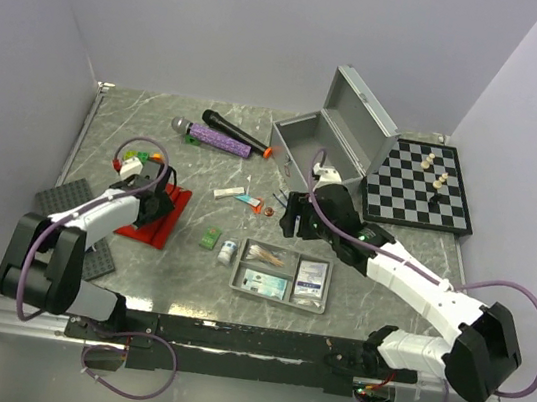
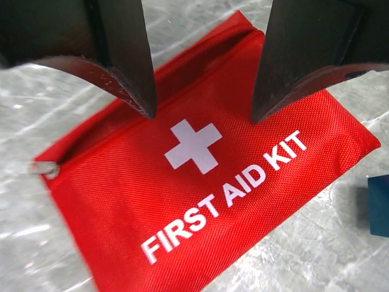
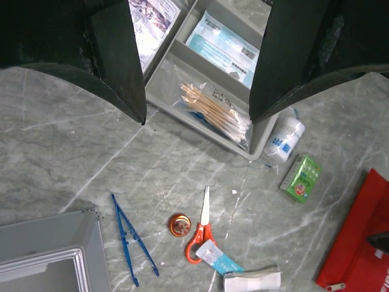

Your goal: Organize the medicine kit

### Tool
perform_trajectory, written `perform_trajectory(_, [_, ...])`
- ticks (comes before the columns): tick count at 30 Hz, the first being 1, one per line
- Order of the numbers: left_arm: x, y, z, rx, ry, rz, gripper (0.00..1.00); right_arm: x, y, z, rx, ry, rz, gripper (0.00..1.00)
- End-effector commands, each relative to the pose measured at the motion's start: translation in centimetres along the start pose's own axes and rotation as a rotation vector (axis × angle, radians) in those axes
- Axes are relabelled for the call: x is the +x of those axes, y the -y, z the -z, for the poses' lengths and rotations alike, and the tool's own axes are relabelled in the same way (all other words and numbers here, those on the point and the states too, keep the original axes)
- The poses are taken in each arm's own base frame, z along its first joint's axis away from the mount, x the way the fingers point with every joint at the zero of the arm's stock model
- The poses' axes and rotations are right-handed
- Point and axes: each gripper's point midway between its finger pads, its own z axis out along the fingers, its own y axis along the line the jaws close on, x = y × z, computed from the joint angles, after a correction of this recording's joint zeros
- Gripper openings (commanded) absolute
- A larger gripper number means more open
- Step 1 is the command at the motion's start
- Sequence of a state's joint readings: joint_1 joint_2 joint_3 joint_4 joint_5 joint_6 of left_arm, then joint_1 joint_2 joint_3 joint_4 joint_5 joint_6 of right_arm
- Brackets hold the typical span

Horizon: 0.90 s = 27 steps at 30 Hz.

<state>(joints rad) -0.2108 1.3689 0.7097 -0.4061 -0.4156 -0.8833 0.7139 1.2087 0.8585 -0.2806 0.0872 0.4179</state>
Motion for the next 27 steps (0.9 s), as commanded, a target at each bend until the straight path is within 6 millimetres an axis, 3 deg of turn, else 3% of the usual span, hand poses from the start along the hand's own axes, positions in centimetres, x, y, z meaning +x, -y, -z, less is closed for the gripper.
perform_trajectory(1, [0.3, 0.6, -0.7, 0.002, -0.027, -0.057, 0.66, -1.3, -1.0, 0.9, -0.051, 0.071, -0.006, 0.75])
perform_trajectory(6, [2.4, 0.9, -1.8, 0.013, -0.096, -0.1, 0.52, -1.0, -0.8, 1.2, -0.054, 0.076, -0.011, 0.75])
perform_trajectory(12, [2.7, 1.5, -1.5, 0.05, -0.113, -0.109, 0.13, -1.1, -0.7, 1.8, -0.059, 0.087, -0.012, 0.75])
perform_trajectory(15, [3.3, 2.1, -1.1, 0.101, -0.137, -0.1, 0.01, -1.2, -1.1, 1.9, -0.076, 0.086, -0.015, 0.75])
perform_trajectory(20, [3.3, 4.0, 0.6, 0.233, -0.146, -0.05, 0.02, -1.1, -1.7, 1.9, -0.101, 0.068, -0.019, 0.75])
perform_trajectory(25, [0.4, 5.8, 3.9, 0.368, -0.05, -0.023, 0.4, -0.8, -1.8, 1.6, -0.103, 0.055, -0.025, 0.75])
perform_trajectory(27, [-0.6, 6.8, 5.1, 0.426, -0.022, -0.019, 0.48, -0.7, -1.8, 1.5, -0.105, 0.047, -0.025, 0.75])
